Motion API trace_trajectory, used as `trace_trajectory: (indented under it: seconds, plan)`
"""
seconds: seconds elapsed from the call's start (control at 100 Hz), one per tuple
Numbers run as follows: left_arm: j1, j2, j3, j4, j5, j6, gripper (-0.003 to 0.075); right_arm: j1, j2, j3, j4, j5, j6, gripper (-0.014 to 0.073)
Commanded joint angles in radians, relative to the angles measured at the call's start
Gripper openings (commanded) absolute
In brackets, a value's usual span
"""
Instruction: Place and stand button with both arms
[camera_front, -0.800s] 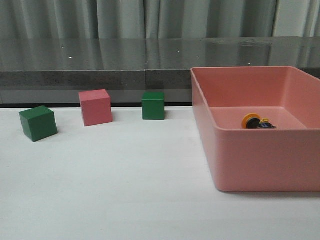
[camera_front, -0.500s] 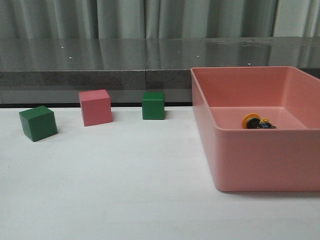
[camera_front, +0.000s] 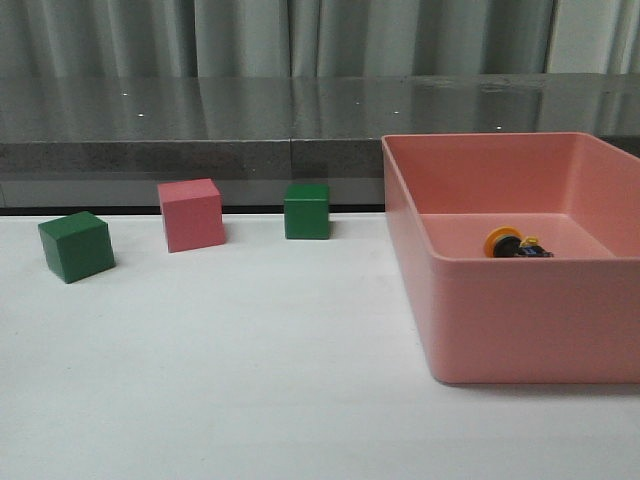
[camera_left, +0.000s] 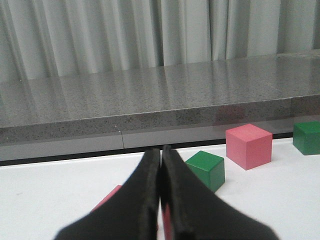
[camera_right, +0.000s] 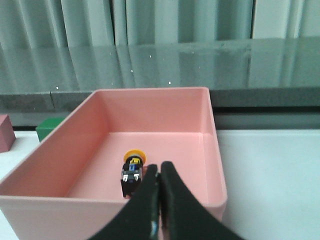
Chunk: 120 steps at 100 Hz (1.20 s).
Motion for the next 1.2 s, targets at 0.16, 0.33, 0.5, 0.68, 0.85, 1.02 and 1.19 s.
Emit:
trace_trajectory:
  seconds: [0.16, 0.33, 0.5, 0.68, 0.85, 1.02, 1.19]
  plan:
    - [0.001, -0.032, 0.030, -0.010, -0.083, -0.010, -0.0019, 0.000, 0.098, -0.310, 0.042, 0.259, 0.001, -0.0109]
    - [0.001, -0.032, 0.030, -0.010, -0.083, -0.010, -0.0019, 0.000, 0.292, -0.588, 0.044, 0.572, -0.013, -0.0109]
    - [0.001, -0.032, 0.030, -0.010, -0.083, -0.010, -0.0019, 0.000, 0.529, -0.797, 0.088, 0.761, -0.013, -0.0109]
    - [0.001, -0.032, 0.030, -0.010, -0.083, -0.010, -0.0019, 0.000, 0.733, -0.939, 0.121, 0.774, -0.015, -0.0083]
    - [0.001, -0.032, 0.030, -0.010, -0.083, -0.010, -0.0019, 0.001, 0.918, -1.037, 0.178, 0.737, -0.112, 0.0148]
    - [0.001, -0.032, 0.030, -0.010, -0.083, -0.010, -0.0019, 0.026, 1.078, -1.086, 0.228, 0.697, -0.263, 0.0427]
    - [0.001, -0.032, 0.030, -0.010, -0.083, -0.010, -0.0019, 0.066, 1.249, -1.139, 0.230, 0.684, -0.323, 0.0486]
